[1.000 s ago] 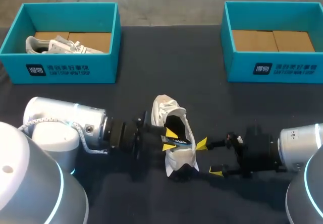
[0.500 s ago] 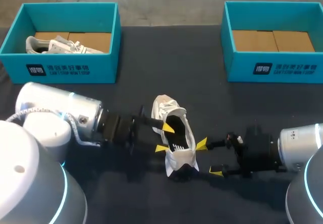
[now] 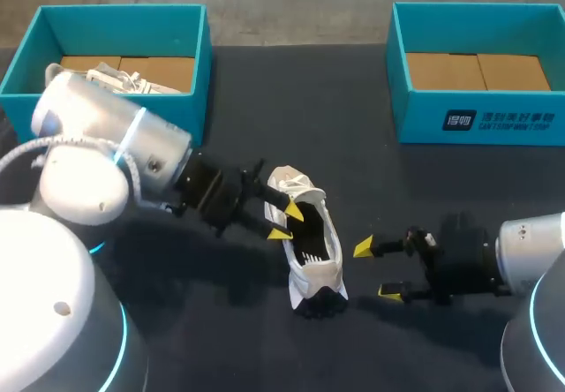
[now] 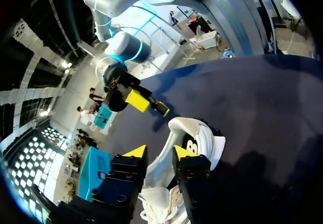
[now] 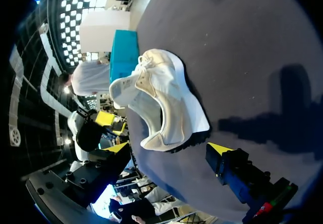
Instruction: Take the shoe out of the shoebox, open the shoe tongue, remove and reinsert the insole, then place the shoe into the shoebox
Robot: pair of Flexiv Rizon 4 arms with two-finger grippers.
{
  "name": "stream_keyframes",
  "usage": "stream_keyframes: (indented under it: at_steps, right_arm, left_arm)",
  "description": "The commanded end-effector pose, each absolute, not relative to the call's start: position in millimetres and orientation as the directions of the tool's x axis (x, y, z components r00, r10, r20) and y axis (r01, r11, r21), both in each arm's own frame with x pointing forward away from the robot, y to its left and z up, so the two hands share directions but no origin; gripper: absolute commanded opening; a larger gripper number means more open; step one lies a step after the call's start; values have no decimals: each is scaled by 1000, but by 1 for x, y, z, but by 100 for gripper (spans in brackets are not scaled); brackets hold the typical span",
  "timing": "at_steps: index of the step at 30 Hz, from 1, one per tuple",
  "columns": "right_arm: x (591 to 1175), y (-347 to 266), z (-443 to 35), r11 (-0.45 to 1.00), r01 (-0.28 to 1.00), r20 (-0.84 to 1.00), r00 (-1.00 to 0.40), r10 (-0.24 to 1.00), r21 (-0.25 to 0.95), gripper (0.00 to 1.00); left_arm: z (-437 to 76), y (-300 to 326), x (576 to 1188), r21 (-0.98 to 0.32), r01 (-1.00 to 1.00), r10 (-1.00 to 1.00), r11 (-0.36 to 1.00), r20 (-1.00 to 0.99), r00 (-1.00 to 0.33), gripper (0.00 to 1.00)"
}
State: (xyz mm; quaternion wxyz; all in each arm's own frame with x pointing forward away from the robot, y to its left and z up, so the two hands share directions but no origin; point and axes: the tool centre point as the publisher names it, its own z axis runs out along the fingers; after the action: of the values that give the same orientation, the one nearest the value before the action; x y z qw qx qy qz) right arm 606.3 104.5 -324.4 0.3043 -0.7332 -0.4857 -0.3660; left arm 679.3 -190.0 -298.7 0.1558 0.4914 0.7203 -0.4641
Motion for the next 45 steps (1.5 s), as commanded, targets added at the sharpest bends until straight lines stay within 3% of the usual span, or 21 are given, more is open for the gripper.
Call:
stream_keyframes:
  at_steps: [1,3,20,37,45]
  right_arm:
    - [597,79,-306,-340,936,817,265,512,-91,100]
    - [596,72,-304,-343,935,813,265,518,-87,100]
    - [584,18,-292,-333,941,801,244,547,-59,100]
    - [583,15,-291,-330,942,801,245,546,-64,100]
    - [567,2,-281,-368,928,773,273,572,-55,100]
  left_arm:
    - [-296,-191,680,-498,863,730,88,-557,-396,11]
    - [-296,-190,679,-482,871,757,90,-536,-375,0]
    - [-290,-198,660,-346,933,893,93,-386,-232,0]
    - [-290,-199,660,-336,936,895,101,-381,-233,0]
    - [-308,-217,659,-283,959,959,12,-268,-91,0]
